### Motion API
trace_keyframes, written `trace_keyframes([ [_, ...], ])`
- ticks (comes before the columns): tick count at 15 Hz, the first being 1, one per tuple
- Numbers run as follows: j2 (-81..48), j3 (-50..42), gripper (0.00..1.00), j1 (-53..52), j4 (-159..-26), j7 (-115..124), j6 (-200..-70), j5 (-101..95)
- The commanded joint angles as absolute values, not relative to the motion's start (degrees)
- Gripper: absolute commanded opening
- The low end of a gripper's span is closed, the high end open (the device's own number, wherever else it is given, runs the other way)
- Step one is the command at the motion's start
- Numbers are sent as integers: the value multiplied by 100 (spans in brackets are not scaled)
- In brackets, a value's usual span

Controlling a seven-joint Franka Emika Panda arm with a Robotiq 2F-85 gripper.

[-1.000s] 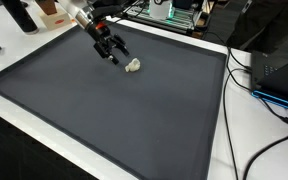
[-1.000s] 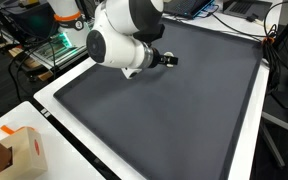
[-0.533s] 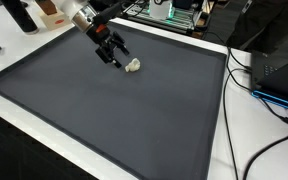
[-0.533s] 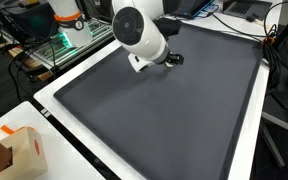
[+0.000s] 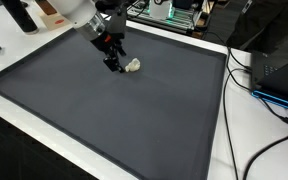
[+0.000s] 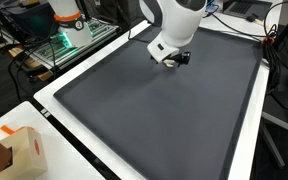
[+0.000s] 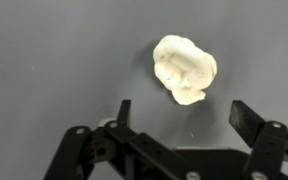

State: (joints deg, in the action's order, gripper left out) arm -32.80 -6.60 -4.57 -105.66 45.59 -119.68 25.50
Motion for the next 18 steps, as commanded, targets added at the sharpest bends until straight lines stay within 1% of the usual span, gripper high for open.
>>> trace_keyframes([
  [1,-3440,-625,100,-717,-10117,4842,-11892,1525],
  [7,-3520,-567,100,-1315,-9724,4992,-11607,-58],
  [18,-3858,-445,100,-2520,-9292,5190,-10612,-2763],
])
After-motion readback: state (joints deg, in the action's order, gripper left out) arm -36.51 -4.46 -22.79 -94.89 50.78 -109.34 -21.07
